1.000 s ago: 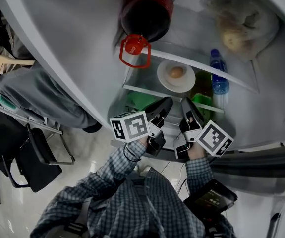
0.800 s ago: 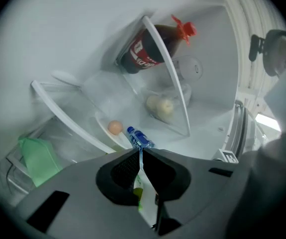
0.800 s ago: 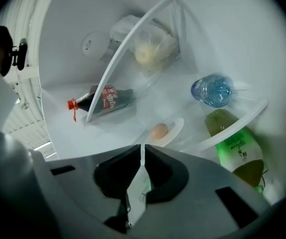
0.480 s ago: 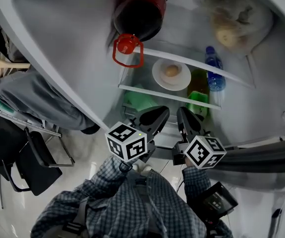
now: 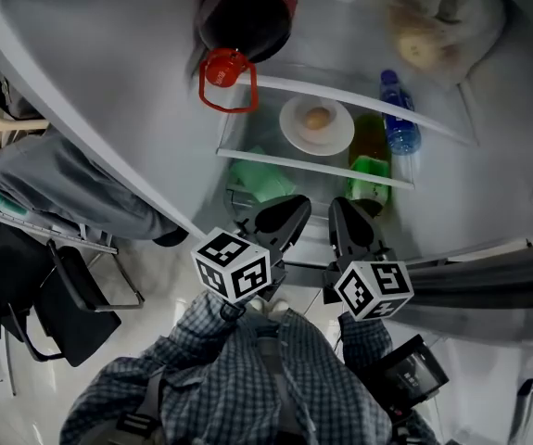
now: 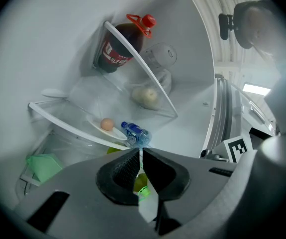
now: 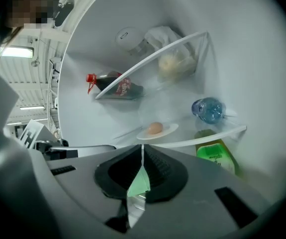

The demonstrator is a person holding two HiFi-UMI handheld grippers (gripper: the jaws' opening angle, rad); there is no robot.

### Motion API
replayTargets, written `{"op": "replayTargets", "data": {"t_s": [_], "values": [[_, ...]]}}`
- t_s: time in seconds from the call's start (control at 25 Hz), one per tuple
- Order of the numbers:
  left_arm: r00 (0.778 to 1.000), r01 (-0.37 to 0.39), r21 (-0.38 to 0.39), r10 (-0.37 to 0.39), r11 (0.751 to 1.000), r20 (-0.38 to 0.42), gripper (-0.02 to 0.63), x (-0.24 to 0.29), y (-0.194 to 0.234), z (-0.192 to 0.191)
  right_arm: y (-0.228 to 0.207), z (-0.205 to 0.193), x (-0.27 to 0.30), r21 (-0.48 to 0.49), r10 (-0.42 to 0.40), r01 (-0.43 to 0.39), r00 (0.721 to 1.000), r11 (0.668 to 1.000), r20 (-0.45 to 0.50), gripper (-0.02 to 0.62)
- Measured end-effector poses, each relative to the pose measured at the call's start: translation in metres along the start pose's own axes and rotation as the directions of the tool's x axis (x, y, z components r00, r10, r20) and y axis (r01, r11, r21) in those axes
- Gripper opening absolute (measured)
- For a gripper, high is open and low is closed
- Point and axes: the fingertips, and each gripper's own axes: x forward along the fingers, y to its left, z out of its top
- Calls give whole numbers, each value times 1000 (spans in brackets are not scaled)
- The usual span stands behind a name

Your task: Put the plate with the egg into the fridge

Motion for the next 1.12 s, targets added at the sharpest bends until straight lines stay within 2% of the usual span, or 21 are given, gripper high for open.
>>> {"op": "replayTargets", "data": {"t_s": [0.44,0.88,1.12], "values": [[1000,4,8,-4,1000,5,28,1,-5,-2,-1,6,-1,12,3,-3,1000,1000,15,6],[1000,19,14,-19,1000,3,28,4,-11,-3,-3,10,-2,-28,-5,6,1000,1000,19,6],[1000,19,42,-20,999,17,28,14,-13,1,-8,19,4,-60,10,-8,999,998,31,6]]}}
